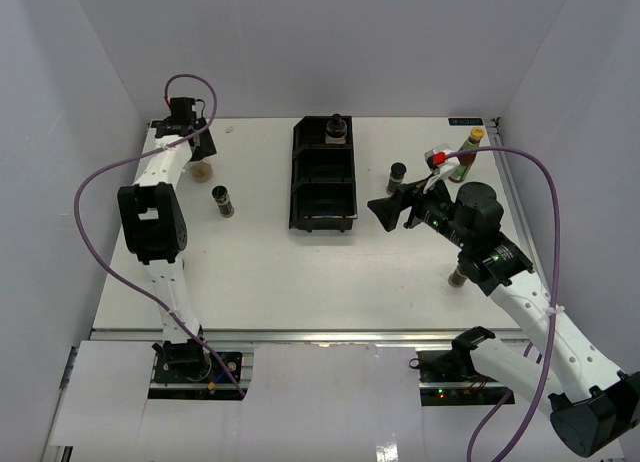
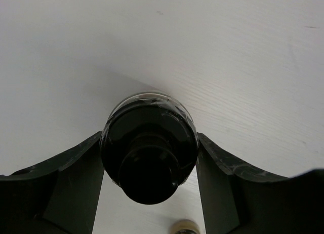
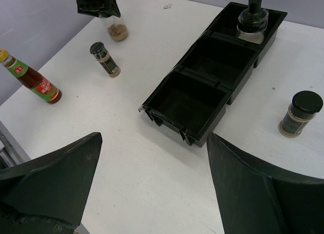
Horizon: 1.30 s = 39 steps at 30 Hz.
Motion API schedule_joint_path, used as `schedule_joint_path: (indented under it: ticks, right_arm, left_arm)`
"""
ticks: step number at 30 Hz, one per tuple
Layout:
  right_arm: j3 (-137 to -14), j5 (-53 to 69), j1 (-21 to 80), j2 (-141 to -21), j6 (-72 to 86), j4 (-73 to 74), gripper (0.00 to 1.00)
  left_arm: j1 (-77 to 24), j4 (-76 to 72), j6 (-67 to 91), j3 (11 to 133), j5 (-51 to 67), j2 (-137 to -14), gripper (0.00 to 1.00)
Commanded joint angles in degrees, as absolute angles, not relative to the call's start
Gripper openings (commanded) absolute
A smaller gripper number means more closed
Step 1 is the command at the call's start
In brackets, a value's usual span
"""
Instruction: Organize the condiment bottles
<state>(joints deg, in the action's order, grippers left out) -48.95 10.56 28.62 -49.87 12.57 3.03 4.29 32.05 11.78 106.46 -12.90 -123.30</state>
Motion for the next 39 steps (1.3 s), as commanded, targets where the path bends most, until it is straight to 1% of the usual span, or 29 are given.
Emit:
schedule_joint_path:
  ticks: [1, 5, 15, 22, 39]
  right_arm:
    - [-50.3, 9.6, 28.7, -48.9, 11.6, 1.6, 0.9]
    - [-50.6, 9.2, 28.7, -48.4, 11.3, 2.4, 0.9]
    - [-50.6, 8.8, 28.7, -48.4, 11.2, 2.3, 0.9]
    - [-50.6, 8.1, 28.7, -48.6, 11.0, 2.2, 0.9]
    - [-49.6, 7.2, 28.7, -47.5, 10.5, 2.0, 0.9]
  left_arm:
    - [-1.6, 31.5, 10.8, 111.9, -15.3, -115.2, 0.0]
    - [-4.6, 33.7, 10.5, 117.2, -15.1, -115.8, 0.0]
    - [-12.4, 30.8, 12.7, 123.1, -7.2, -117.3, 0.0]
    - [-18.4, 29.5, 11.2, 132.1, -5.4, -124.3, 0.0]
    - [-21.6, 18.2, 11.2, 128.7, -4.9, -130.3, 0.0]
